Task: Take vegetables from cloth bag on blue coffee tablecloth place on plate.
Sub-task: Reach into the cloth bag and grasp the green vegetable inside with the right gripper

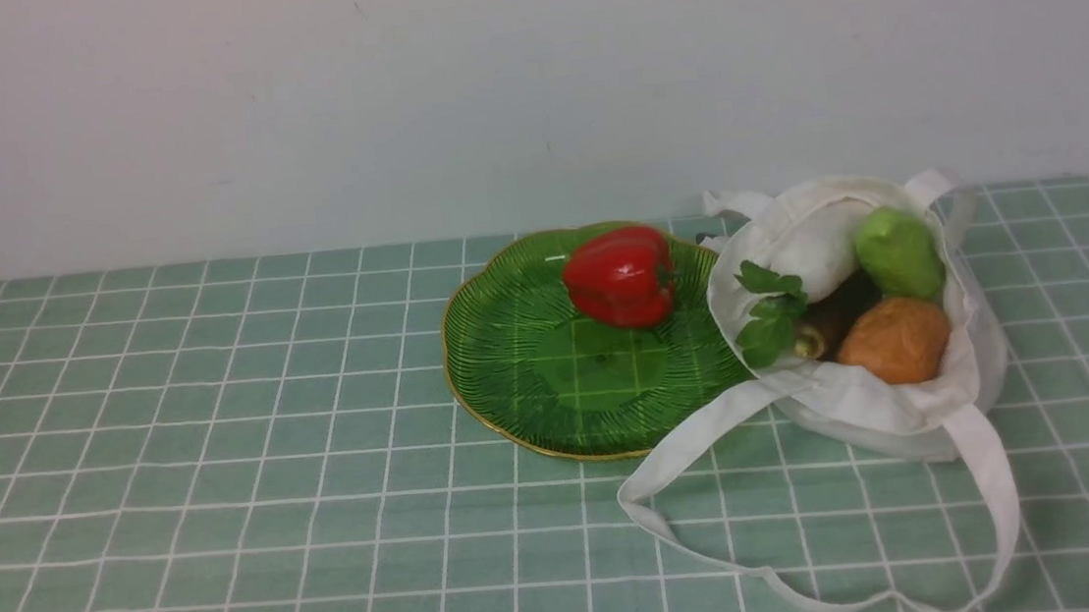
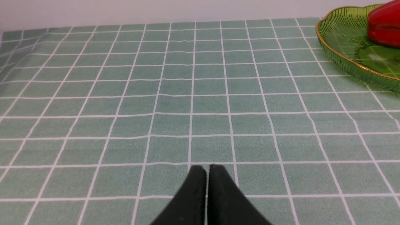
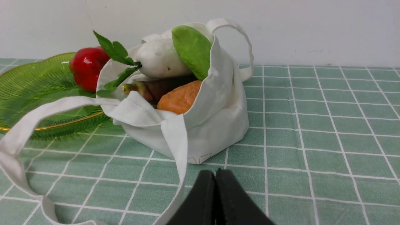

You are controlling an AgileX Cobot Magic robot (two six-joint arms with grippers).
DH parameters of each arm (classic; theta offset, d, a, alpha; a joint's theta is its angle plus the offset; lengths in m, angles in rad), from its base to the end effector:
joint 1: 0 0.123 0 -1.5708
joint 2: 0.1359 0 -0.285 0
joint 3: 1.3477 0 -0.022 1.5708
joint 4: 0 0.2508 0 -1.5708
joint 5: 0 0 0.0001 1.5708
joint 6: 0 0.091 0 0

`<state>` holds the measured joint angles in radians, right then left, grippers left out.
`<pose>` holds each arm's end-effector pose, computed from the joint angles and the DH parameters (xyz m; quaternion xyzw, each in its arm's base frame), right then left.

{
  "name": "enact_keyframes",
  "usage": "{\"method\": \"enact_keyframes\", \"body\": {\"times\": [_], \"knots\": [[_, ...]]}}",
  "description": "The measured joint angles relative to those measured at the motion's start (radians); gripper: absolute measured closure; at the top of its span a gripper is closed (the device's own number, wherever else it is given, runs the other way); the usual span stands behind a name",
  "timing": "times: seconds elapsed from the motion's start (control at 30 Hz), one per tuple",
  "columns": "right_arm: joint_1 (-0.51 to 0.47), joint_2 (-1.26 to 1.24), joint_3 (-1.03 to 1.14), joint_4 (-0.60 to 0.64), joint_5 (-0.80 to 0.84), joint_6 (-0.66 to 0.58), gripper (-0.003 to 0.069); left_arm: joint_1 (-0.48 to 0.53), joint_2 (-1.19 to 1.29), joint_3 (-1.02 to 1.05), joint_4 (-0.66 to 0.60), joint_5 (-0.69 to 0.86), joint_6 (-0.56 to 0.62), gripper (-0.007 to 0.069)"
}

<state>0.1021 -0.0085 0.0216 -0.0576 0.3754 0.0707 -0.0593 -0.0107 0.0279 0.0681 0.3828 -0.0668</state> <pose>0.0526 0.0035 0.1727 -0.0279 0.8045 0.0268 0.5926 0.0525 -0.0008 0.1701 0.0150 0.8082 -0.0082 0.5886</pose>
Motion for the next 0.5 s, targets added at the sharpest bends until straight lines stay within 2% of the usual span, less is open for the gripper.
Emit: {"method": "enact_keyframes", "body": {"times": [0.4,0.5], "knots": [[0.0,0.0,0.0,0.007,-0.002,0.005,0.0673,0.0,0.0,0.0,0.0,0.0,0.0,0.0632],[0.0,0.0,0.005,0.11,-0.028,0.07,0.0673,0.0,0.0,0.0,0.0,0.0,0.0,0.0632]]}}
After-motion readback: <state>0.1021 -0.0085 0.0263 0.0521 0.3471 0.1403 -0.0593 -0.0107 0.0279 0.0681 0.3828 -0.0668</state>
